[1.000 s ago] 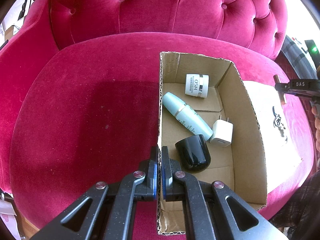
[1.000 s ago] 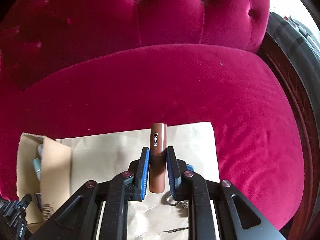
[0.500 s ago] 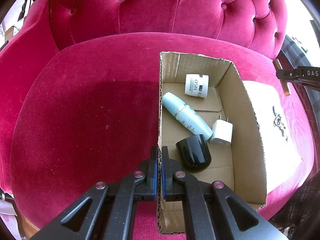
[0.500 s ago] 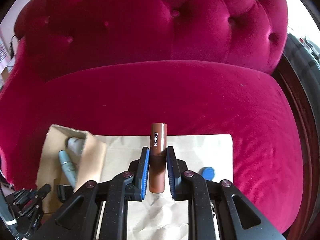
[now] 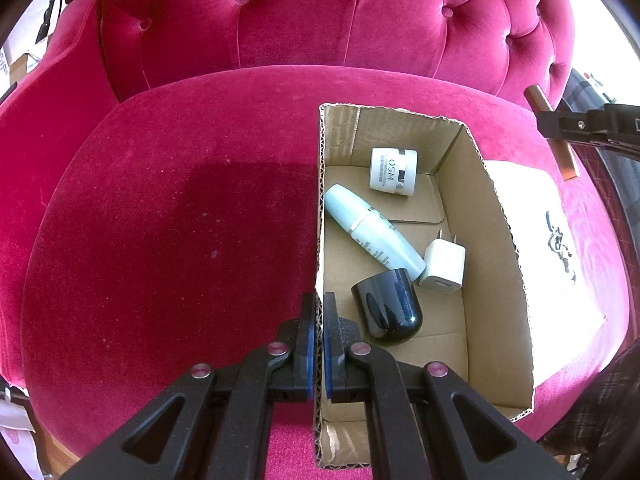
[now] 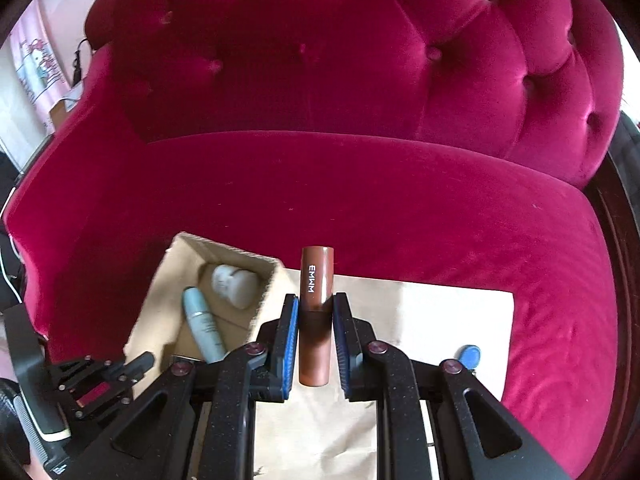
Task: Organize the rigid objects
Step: 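Carry the brown lipstick tube with the right gripper into the box and release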
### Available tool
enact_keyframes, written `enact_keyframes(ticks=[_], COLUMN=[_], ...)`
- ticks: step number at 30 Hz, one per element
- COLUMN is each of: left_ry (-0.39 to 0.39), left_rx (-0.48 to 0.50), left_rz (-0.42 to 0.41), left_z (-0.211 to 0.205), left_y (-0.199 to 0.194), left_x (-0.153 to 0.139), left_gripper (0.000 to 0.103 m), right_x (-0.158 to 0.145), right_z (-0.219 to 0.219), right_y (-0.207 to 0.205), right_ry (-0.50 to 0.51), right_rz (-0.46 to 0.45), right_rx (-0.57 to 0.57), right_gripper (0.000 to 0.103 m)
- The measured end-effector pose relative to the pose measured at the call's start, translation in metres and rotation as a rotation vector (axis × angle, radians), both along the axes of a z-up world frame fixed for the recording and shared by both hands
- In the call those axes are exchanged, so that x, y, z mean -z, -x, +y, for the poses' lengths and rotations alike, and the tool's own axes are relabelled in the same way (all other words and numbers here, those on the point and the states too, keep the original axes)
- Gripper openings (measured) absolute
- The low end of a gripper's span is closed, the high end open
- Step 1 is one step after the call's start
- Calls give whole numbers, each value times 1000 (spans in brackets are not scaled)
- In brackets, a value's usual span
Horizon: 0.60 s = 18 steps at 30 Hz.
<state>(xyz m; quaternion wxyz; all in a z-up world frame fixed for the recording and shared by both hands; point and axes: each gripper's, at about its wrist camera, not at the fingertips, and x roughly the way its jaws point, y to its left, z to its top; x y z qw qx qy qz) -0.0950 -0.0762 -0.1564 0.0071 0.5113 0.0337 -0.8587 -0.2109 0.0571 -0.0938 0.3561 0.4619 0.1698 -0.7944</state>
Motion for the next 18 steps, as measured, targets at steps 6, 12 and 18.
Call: enact_keyframes(ticks=[6, 12, 18], left_ry=[0, -1, -1], left_rx=[0, 0, -1], left_rz=[0, 0, 0], left_z=[1, 2, 3], left_y=[1, 0, 0], left_x=[0, 0, 0], left_gripper=[3, 3, 3], right_x=[1, 2, 7], right_z=[-12, -24, -31], right_y=[-18, -37, -52], right_ry=[3, 5, 6], right_rz=[-11, -20, -37], right_rx=[-67, -132, -186], right_gripper=[17, 17, 17])
